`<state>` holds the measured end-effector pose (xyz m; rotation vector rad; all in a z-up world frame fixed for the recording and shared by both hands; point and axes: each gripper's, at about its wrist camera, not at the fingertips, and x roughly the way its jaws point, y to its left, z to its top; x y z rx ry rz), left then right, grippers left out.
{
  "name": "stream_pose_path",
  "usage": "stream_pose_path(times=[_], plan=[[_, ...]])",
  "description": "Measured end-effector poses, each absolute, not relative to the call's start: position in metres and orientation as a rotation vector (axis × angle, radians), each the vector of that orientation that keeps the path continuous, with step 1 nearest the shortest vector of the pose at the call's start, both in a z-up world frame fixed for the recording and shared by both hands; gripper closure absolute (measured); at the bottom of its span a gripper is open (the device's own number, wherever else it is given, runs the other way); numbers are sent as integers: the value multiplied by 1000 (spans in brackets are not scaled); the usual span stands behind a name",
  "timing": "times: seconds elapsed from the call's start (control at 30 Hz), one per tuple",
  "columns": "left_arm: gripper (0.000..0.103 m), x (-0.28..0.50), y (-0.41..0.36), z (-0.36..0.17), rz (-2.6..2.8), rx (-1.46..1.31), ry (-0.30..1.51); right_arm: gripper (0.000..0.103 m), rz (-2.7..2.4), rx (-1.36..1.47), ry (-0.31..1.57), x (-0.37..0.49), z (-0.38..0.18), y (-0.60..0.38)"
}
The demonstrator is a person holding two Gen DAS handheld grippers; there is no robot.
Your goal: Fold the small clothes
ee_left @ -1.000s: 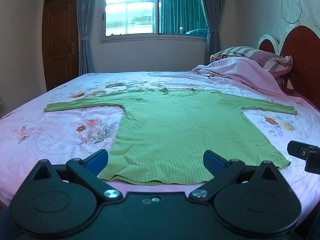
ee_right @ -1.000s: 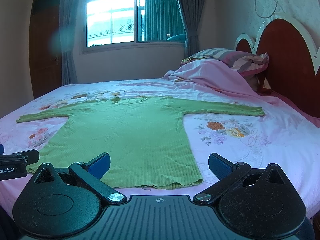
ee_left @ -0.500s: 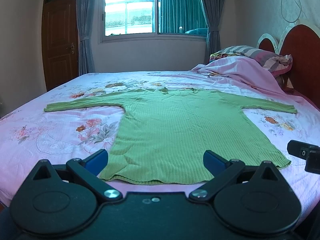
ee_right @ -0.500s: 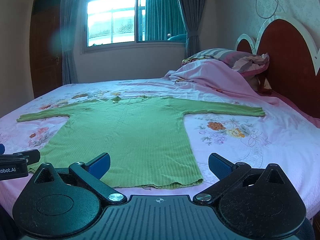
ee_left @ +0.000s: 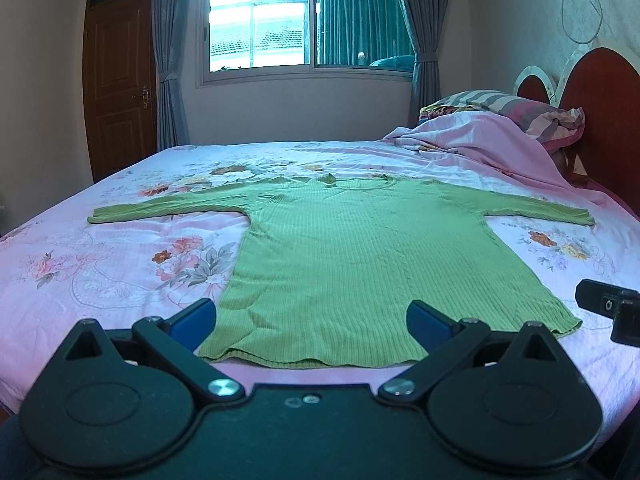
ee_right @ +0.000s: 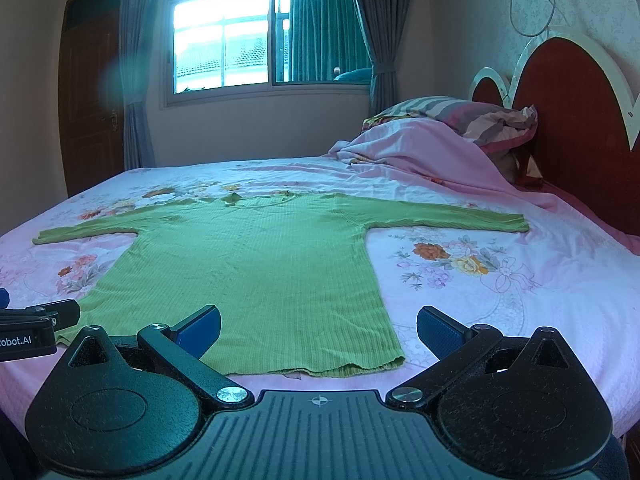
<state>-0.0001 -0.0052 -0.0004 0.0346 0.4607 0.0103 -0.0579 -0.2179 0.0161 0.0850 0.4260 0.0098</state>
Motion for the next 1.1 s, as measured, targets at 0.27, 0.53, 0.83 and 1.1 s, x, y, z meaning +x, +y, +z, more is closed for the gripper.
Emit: stream_pose_path(times=[0.27, 0.53, 0.83, 1.1], plan=[[3, 0, -5, -1, 7, 35, 461, 0, 9, 85, 426, -58, 16, -218], [3, 0, -5, -1, 10, 36, 463, 0, 10, 85, 426, -58, 16, -218], [3, 0, -5, -3, 13, 39, 466, 0, 7, 87, 427, -58, 15, -219], [2, 5, -1, -5, 16, 32, 500, 0, 10, 85, 433, -55, 14, -220]])
